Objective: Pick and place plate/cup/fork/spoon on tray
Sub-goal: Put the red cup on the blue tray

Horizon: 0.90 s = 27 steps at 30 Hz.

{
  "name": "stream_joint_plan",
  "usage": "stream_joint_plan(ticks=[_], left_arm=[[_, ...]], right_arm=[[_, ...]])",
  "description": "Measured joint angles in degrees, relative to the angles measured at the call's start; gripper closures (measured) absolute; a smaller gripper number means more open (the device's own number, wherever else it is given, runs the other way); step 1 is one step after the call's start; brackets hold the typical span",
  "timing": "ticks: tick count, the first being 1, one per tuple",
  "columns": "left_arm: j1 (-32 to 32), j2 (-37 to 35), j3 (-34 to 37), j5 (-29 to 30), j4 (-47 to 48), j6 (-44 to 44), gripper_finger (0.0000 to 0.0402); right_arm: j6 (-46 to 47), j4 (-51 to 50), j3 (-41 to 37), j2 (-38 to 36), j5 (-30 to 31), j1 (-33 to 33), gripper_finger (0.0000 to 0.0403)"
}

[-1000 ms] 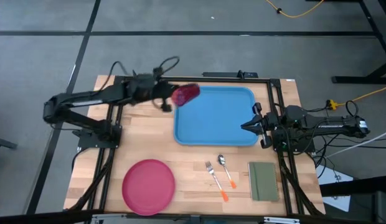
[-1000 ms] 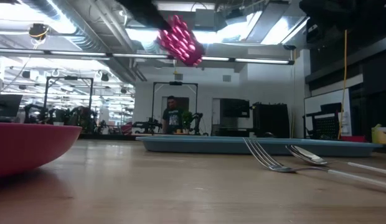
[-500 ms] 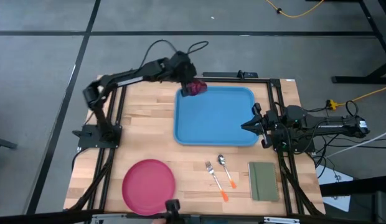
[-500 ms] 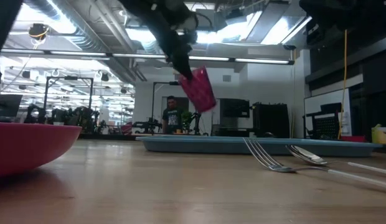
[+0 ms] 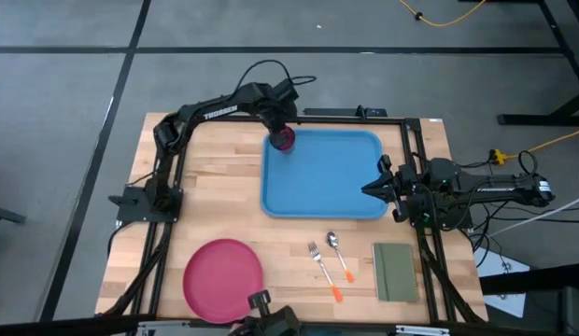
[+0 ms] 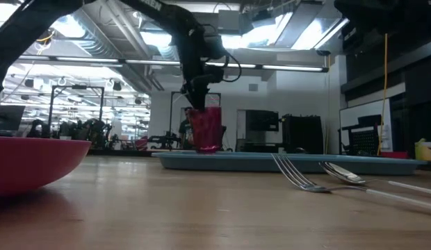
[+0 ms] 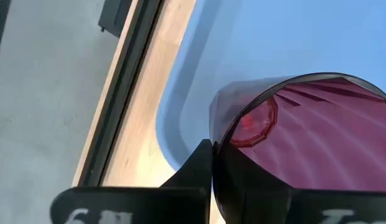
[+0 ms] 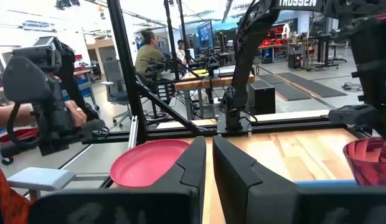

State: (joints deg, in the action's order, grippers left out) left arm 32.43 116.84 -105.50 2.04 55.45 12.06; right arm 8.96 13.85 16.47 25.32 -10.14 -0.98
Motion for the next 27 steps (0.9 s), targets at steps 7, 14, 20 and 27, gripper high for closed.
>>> stream_joint_plan(ticks=[7,14,20,27], left_arm=[[-0.5,0.2,0.0,-0.2,2.1,-0.2,0.0399],[-1.2,0.2,0.4,-0.4,3.7,-1.2,0.0395],[-2.2,0.2,1.9,0.0,3.3,-1.0,0.0378],[-3.3,0.2,2.1,2.5,1.4,-1.0,0.0361]], right_arm=[[-0.1,0.0,0.0,0.0,0.0,0.0,0.0367],[0.0,0.0,0.0,0.0,0.0,0.0,0.0367],[0.0,0.0,0.0,0.0,0.0,0.0,0.0367],[0.0,0.0,0.0,0.0,0.0,0.0,0.0367]])
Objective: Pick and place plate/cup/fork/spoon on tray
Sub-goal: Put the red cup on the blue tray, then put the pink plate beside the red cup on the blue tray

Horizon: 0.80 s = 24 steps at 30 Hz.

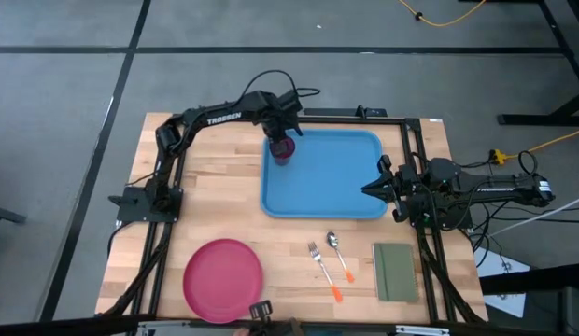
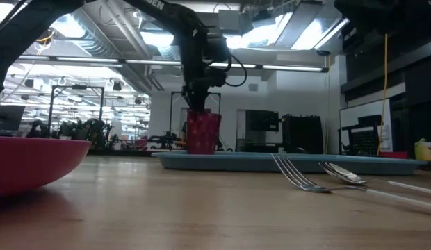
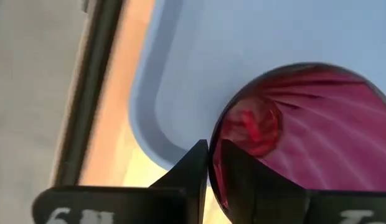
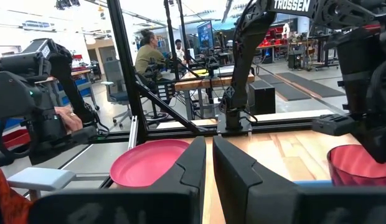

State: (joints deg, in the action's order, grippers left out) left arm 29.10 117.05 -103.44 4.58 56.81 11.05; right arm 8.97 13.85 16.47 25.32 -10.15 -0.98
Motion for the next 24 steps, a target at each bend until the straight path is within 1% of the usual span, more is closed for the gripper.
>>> stream_joint_plan(ticks=[2,8,12,15,18,20,22,24], left_arm=[[-0.2,0.0,0.0,1.1,-0.6,0.0,0.0355],[-0.5,0.0,-0.4,1.3,0.2,-0.1,0.0331],[-0.7,-0.1,-2.9,1.3,0.5,-0.3,0.0318],[-0.9,-0.1,-5.9,2.2,2.6,-0.3,0.0314],[-1.5,-0.1,-10.6,3.9,6.6,-0.6,0.0315],[-2.3,-0.1,-14.5,4.1,12.3,-2.5,0.0315],[-3.5,-0.2,-18.5,3.3,18.0,-5.6,0.0314],[-5.0,-0.2,-21.2,1.2,24.3,-8.8,0.0314]], right_arm=[[0.0,0.0,0.0,0.0,0.0,0.0,0.0367],[0.0,0.0,0.0,0.0,0.0,0.0,0.0367],[-0.1,0.0,0.0,0.0,0.0,0.0,0.0367],[-0.1,-0.3,0.0,0.0,0.0,0.0,0.0367],[-0.2,-1.2,0.0,0.0,0.0,0.0,0.0367],[-0.3,-1.8,0.0,0.0,0.0,0.0,0.0367],[-0.3,-1.8,0.0,0.0,0.0,0.0,0.0367],[-0.3,-1.8,0.0,0.0,0.0,0.0,0.0367]])
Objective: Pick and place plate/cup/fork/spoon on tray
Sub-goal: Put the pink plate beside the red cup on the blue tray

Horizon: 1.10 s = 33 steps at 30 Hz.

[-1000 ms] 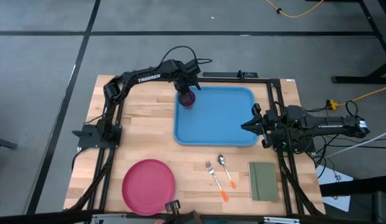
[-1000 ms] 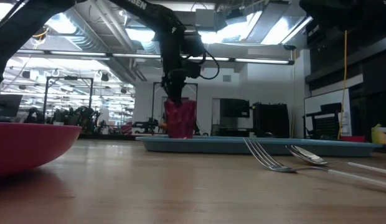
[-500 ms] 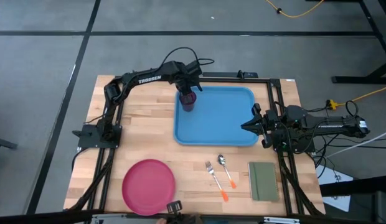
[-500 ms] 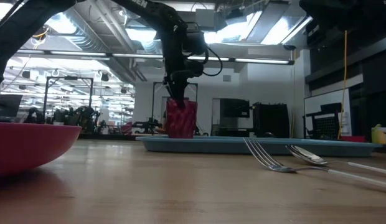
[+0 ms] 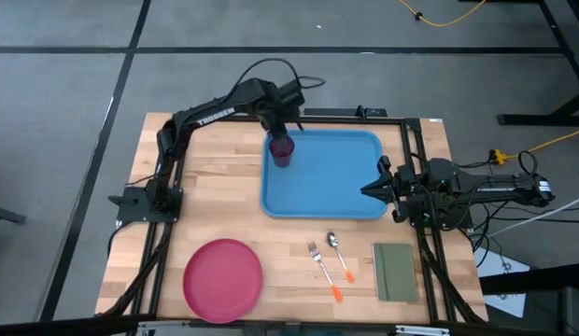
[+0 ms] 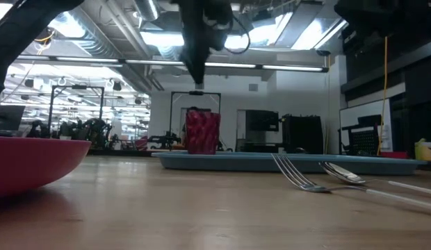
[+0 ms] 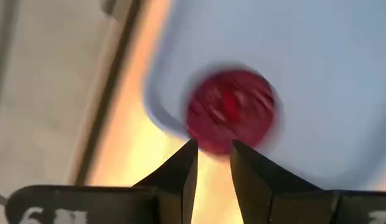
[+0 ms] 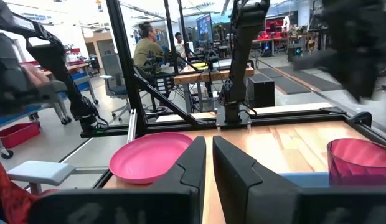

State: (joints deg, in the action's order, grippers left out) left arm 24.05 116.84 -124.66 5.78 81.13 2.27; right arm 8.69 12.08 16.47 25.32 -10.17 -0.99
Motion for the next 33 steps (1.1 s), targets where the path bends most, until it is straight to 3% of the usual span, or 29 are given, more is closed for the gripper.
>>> stream_joint_plan(ticks=[4,12,20,26,33], left_arm=[[-3.7,0.0,-1.9,-3.6,9.6,-6.4,0.0317],[-14.5,-3.4,7.9,-17.2,8.8,-5.9,0.0316],[-24.5,-11.9,27.4,-16.8,9.0,-5.1,0.0318],[-31.1,-23.4,42.8,-14.4,6.4,-21.5,0.0321],[-42.1,-37.2,61.5,-8.5,-10.8,-39.4,0.0321]], right_arm=[[-0.1,-0.2,0.0,0.0,0.0,0.0,0.0367],[0.0,-0.8,0.0,0.0,0.0,0.0,0.0367],[1.6,-1.2,0.0,0.0,0.0,0.0,0.0367],[1.5,-1.3,0.0,0.0,0.0,0.0,0.0367],[1.4,-1.3,0.0,0.0,0.0,0.0,0.0367]])
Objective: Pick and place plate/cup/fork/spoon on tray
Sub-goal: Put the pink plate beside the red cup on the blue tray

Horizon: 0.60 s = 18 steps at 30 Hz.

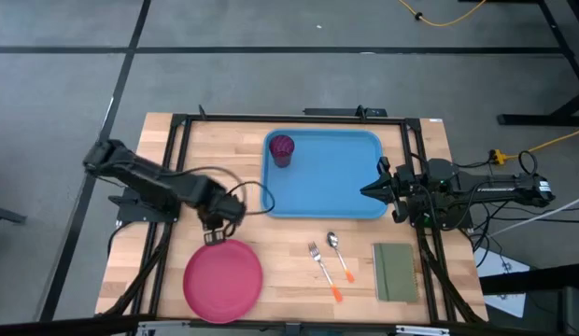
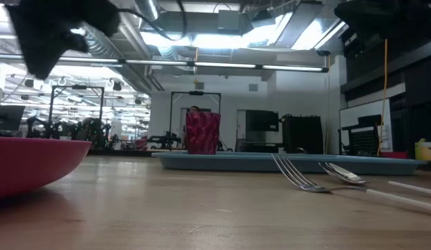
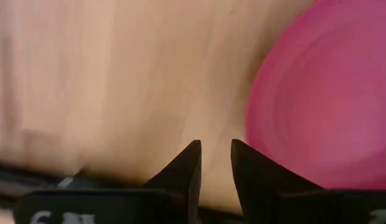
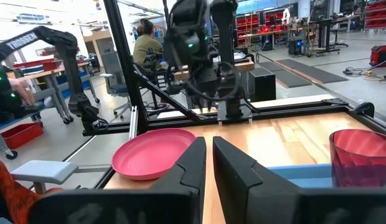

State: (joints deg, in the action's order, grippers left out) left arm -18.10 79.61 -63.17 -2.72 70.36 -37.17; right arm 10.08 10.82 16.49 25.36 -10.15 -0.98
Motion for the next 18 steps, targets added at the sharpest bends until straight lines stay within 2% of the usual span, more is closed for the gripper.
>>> stream_joint_plan(ticks=[5,9,14,18], left_arm=[[-5.4,-6.2,11.3,2.0,-11.3,-3.2,0.0321],[-7.2,-7.1,18.1,0.9,-17.2,-4.1,0.0321],[-8.0,-6.9,23.6,-4.5,-24.4,-8.4,0.0321],[-7.9,-6.9,24.4,-5.2,-26.7,-9.1,0.0321]], right_arm=[[0.0,0.0,0.0,0.0,0.0,0.0,0.0367],[-0.1,0.0,0.0,0.0,0.0,0.0,0.0367],[-1.6,0.1,0.0,0.0,0.0,0.0,0.0367],[-2.9,0.1,0.0,0.0,0.0,0.0,0.0367]])
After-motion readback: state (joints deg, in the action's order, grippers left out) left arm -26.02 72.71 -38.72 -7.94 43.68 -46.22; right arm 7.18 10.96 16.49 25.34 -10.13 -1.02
